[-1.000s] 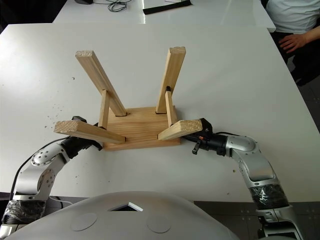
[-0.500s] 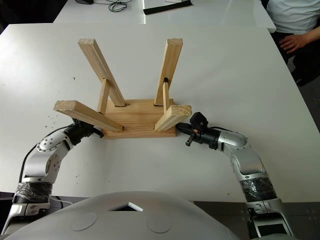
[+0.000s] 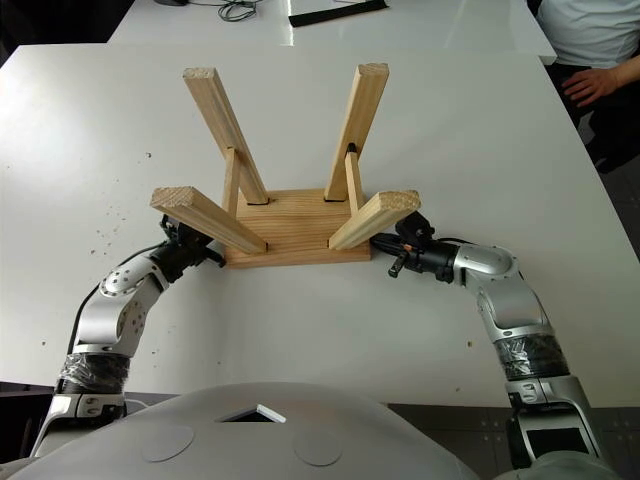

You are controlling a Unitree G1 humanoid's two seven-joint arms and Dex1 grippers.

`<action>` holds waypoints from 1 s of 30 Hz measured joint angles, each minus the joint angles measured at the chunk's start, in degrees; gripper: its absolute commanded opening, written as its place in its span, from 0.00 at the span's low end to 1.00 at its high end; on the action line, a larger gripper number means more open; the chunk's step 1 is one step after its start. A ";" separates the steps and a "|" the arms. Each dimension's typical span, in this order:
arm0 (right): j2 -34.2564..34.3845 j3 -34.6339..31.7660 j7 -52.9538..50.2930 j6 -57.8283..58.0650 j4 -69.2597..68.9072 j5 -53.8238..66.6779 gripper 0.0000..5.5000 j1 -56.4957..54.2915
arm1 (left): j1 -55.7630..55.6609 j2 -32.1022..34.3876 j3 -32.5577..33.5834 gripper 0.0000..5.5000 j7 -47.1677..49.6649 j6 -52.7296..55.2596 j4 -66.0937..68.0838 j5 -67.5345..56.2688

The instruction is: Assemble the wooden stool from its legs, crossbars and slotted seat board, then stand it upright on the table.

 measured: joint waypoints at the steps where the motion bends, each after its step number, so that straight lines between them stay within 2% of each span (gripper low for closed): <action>1: -0.01 0.02 -0.01 -0.15 -0.09 -0.01 0.00 0.15 | -0.03 0.05 0.28 0.00 -0.13 -0.34 -0.02 -0.02; 8: -1.98 -3.64 0.67 -1.35 -1.66 1.35 0.00 4.60 | 1.27 5.17 5.61 0.00 -2.75 -0.96 -2.07 -0.96; 12: -5.02 -7.88 1.85 -1.49 -4.07 2.55 0.00 9.93 | 9.81 12.40 9.71 0.00 -8.55 1.05 -8.28 -2.77; 16: -6.17 -7.35 1.81 -2.48 -9.16 1.64 0.00 14.21 | 19.29 18.78 11.28 0.00 -16.70 3.58 -15.75 -5.19; 20: -2.65 -3.71 -0.70 -3.57 -9.64 -0.42 0.00 12.04 | 15.58 17.96 8.78 0.00 -16.15 3.60 -14.23 -4.56; 23: -0.97 -0.48 -1.16 -4.37 -6.11 -2.98 0.00 6.06 | 13.08 15.05 3.39 0.00 -14.92 2.20 -12.86 -1.40; 30: -0.86 0.40 0.76 -4.95 -2.48 -3.20 0.00 2.62 | 9.74 13.36 0.13 0.00 -14.86 -2.50 -7.25 1.29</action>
